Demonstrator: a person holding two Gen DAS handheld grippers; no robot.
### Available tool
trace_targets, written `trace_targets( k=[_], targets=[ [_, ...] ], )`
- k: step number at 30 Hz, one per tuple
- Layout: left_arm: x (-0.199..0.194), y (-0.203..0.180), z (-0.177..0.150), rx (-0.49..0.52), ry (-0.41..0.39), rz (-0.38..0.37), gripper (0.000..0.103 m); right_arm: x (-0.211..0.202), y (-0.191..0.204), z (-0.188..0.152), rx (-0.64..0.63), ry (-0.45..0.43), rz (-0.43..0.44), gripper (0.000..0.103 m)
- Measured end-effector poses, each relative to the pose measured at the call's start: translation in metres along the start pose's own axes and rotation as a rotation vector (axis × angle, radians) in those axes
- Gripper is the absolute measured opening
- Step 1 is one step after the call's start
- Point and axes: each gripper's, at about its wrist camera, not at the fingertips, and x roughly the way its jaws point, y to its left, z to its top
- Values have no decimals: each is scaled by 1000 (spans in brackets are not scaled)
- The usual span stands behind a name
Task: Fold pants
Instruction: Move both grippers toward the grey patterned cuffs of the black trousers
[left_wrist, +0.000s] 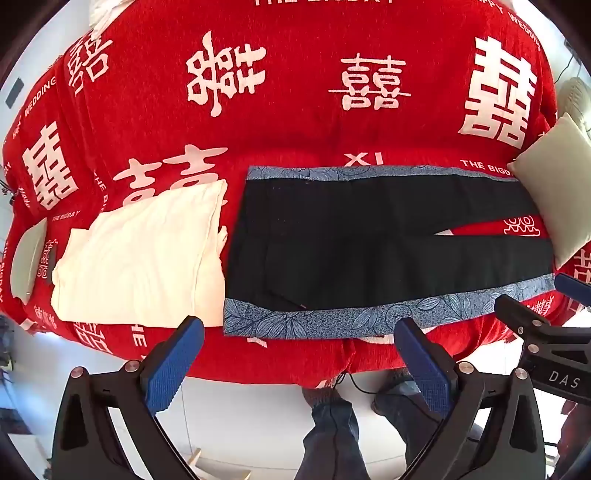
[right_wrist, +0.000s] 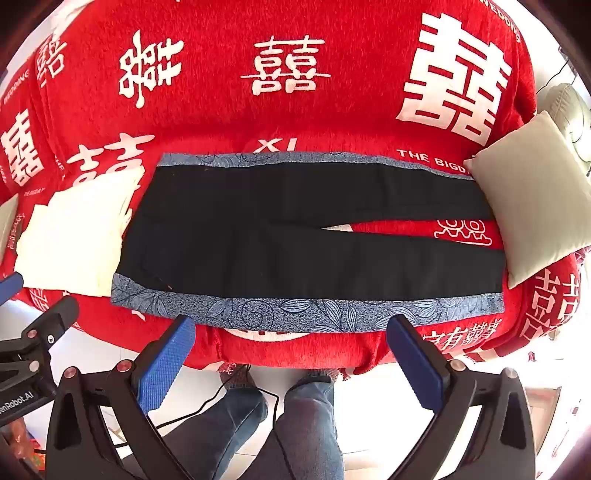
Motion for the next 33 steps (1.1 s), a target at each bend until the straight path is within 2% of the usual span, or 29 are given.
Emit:
trace_targets(
  k=[8,19,33],
  targets=[
    [0,4,-4,0,-5,-1,103,0,0,-1,5,1,-2,103],
    [15,8,-9,-12,50,-7,103,8,-2,-5,20,17,17,103],
    [51,13,-16,-27,143,11,103,42,-6,-21,54,117,50,103]
  ],
)
